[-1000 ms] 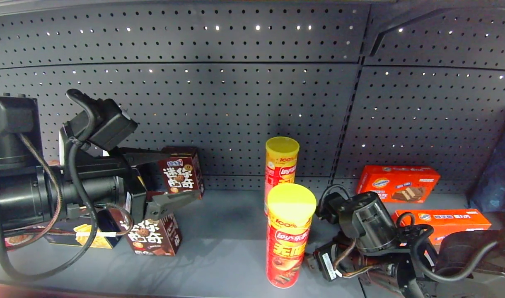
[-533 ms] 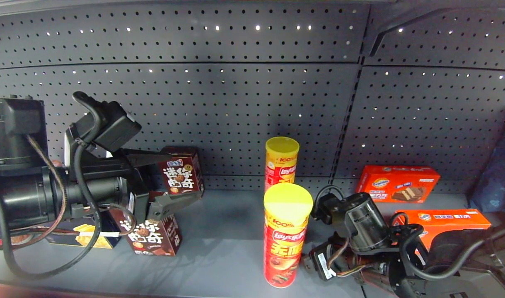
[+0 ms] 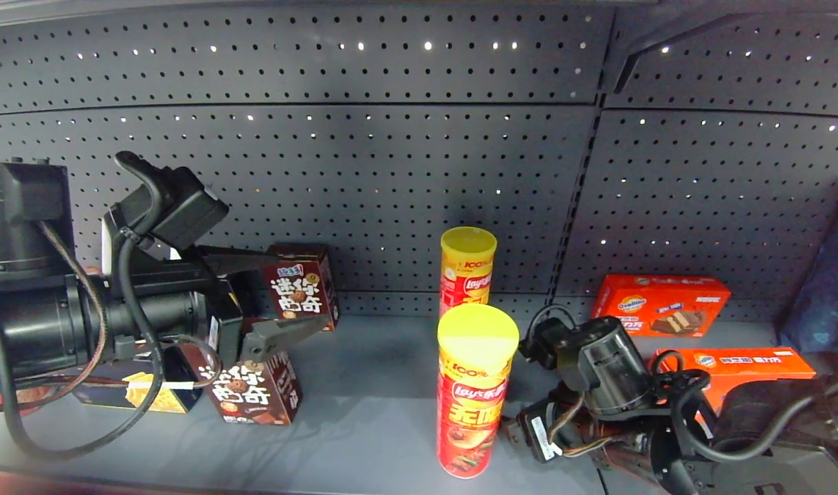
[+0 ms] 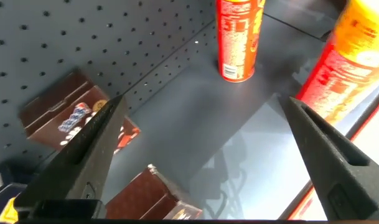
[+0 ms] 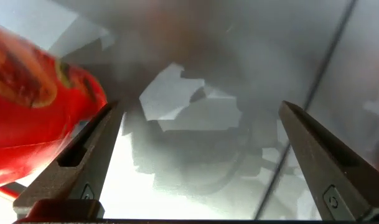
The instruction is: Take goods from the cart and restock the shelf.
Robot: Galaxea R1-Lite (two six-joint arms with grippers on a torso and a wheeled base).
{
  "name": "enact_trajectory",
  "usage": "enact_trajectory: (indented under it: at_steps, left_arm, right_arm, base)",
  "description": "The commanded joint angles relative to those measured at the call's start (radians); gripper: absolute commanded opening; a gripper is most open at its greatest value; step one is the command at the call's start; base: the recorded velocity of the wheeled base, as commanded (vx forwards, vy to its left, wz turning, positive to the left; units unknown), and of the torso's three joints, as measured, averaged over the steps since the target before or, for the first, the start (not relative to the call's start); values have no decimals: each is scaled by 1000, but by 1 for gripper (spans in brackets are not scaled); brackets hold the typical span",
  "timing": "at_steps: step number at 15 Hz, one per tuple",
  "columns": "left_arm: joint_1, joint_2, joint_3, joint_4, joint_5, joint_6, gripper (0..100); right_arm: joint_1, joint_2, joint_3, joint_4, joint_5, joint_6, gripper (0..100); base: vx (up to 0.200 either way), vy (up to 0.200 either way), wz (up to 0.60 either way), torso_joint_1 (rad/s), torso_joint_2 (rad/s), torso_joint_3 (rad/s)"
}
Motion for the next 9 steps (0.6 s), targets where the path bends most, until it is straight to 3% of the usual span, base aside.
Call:
enact_trajectory:
  at_steps: [1,4,6,7,8,9]
  left_arm:
    - [9,-17,2,-1,1,2,100]
    - [24,-224,97,-4,5,-1,100]
    - [141,-368,202,-40,-1,-3,100]
    - [228,-474,281,-44,-6,-11,100]
    - [277,-615,379,-40,-6,-31,100]
    - [279,-745,466,-34,13,-41,100]
  right_arm:
    - [-55,-142,13,1,-3,1,100]
    - [-65,-424,123,9,-39,-2,100]
    - [-91,-582,231,9,-43,-10,100]
    - [-147,-684,291,13,-43,-29,100]
    - [-232,-779,347,15,-42,-47,100]
    - [-310,-854,387,16,-42,-52,100]
  base:
    - [0,0,0,0,0,0]
    - [0,0,0,0,0,0]
    - [0,0,0,0,0,0]
    - [0,0,0,0,0,0]
    - [0,0,0,0,0,0]
    - [0,0,0,0,0,0]
